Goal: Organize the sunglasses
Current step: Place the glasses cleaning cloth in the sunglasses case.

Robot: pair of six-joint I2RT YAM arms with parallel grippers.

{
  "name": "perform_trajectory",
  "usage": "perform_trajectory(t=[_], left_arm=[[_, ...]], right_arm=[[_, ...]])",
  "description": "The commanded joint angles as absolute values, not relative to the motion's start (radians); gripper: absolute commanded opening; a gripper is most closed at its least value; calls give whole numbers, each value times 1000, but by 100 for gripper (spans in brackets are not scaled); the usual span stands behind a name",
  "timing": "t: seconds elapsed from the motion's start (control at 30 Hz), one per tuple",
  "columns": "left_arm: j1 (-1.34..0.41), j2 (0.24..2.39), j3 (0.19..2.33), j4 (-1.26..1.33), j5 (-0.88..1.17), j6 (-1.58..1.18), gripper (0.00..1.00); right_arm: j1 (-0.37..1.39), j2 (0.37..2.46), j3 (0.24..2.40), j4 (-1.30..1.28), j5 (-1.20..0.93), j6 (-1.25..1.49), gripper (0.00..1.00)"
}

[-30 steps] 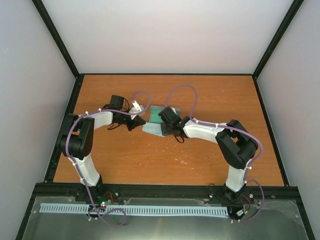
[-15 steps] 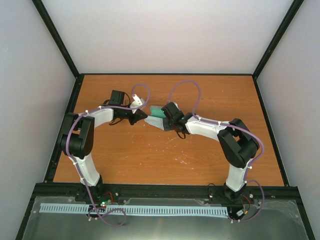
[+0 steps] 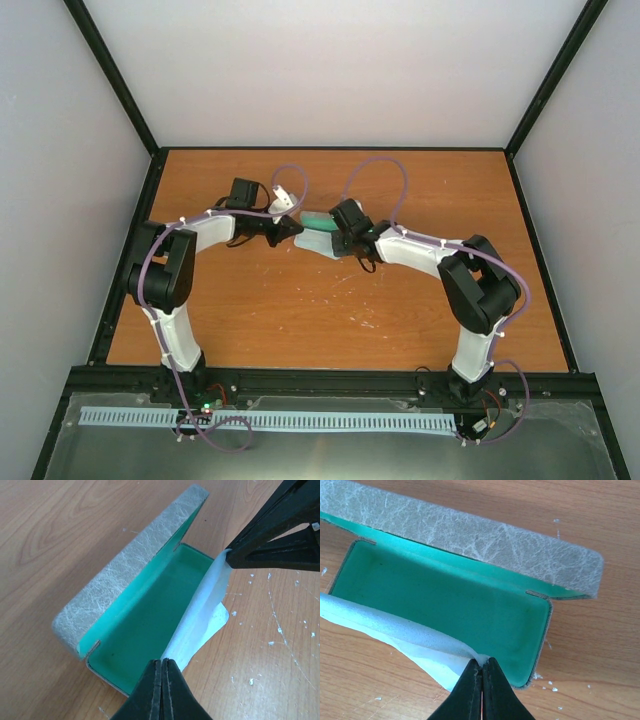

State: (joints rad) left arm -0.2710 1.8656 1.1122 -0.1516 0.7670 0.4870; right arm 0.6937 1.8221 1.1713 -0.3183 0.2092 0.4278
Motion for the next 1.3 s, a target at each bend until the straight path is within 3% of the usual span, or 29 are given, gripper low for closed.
perform_trajectory(t=[0.0,1.27], left_arm=[[-283,1886,1136,-91,787,435,0],[-311,1988,1207,-110,704,339,1]], right_arm=[[677,1842,1199,-325,217,414,3],[590,1986,1313,-321,208,340,3]])
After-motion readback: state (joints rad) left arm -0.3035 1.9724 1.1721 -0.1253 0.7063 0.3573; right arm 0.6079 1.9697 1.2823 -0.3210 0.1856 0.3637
